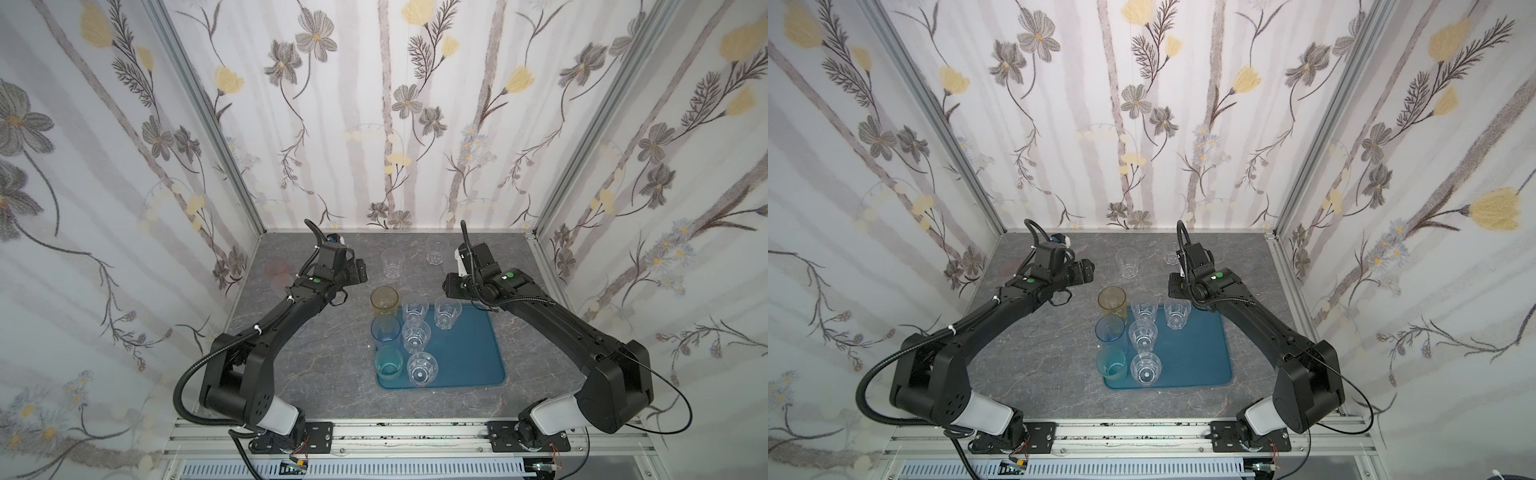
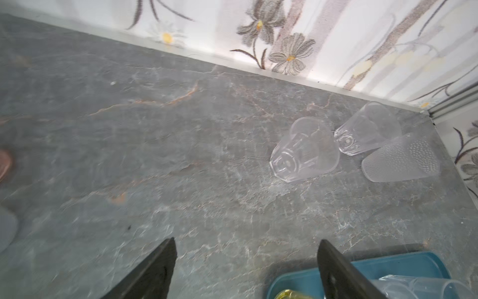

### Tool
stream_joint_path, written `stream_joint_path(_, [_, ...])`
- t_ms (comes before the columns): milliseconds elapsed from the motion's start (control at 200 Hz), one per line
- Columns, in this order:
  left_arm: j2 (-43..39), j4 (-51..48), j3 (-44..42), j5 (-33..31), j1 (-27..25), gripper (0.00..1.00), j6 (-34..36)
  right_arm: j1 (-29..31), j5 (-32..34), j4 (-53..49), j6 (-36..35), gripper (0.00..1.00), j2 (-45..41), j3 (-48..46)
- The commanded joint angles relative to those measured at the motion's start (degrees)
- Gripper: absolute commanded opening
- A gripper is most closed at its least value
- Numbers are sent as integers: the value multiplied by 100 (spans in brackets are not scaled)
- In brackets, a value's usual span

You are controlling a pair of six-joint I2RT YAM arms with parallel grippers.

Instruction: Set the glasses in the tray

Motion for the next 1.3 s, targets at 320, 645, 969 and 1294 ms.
stream_joint_path(320, [2382,-192,2191,1211,-156,68,241,5,165,512,293,42,-566,-631])
stream_joint_path(645, [3232,-337,3018,449,-209,53,222,-4,108,619,333,42,-571,-753])
stream_joint_path(969, [3748,-345,3404,93,-523,32,435,4,72,698,415,42,-580,-848])
stream_joint_path(1294, [3163,-328,3184,-424,-774,9,560,5,17,759,460,42,-495,-760])
